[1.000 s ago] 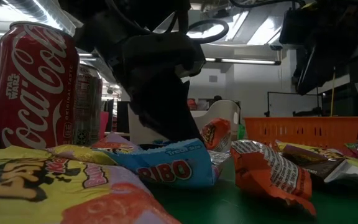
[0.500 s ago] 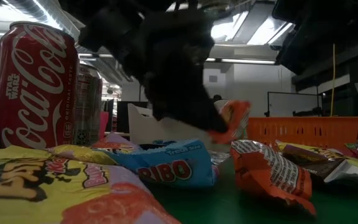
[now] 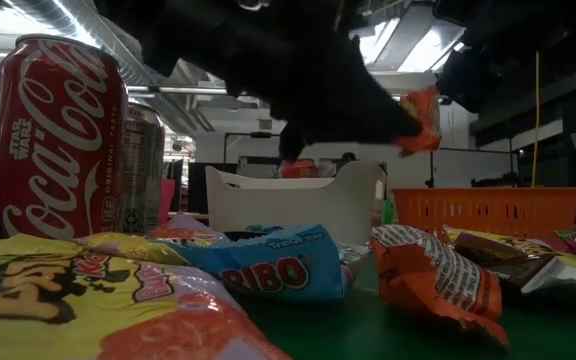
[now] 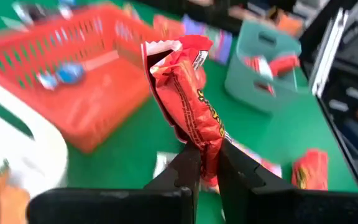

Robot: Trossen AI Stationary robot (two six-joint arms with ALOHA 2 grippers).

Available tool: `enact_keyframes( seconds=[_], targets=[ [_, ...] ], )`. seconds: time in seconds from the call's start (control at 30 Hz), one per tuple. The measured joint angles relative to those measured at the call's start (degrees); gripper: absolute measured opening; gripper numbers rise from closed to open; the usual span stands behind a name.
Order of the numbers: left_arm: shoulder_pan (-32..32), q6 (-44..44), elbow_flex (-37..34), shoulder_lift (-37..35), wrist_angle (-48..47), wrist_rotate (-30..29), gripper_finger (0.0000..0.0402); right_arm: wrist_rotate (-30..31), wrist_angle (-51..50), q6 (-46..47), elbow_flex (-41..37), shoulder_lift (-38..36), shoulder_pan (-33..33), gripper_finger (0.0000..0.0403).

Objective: Sort candy
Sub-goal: Put the orange chocolate into the blue bin

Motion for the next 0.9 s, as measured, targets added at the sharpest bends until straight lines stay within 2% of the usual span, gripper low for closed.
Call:
enact_keyframes(
  seconds=[0.13, 0.27, 0.6, 0.73, 0.9],
  targets=[
    [0.12, 4.23, 0.00, 0.00, 4.86, -3.90, 0.0031, 0.24, 1.94, 0.05, 0.00, 0.00, 0.00, 0.0254],
    [0.12, 7.26, 0.00, -0.02, 9.30, -7.28, 0.0031, 3.46, 3.22, 0.02, 0.00, 0.00, 0.00, 0.0250],
    [0.21, 14.29, 0.00, -0.02, 17.20, -9.93, 0.0032, 5.14, 9.08, -1.92, 0.00, 0.00, 0.00, 0.0241],
    [0.21, 14.39, 0.00, -0.02, 17.19, -9.91, 0.0035, 5.14, 10.29, -2.06, 0.00, -0.02, 0.00, 0.0205],
    [0.21, 14.39, 0.00, -0.02, 17.19, -9.86, 0.0035, 5.17, 10.50, -2.06, 0.00, -0.01, 0.00, 0.0131]
  ],
)
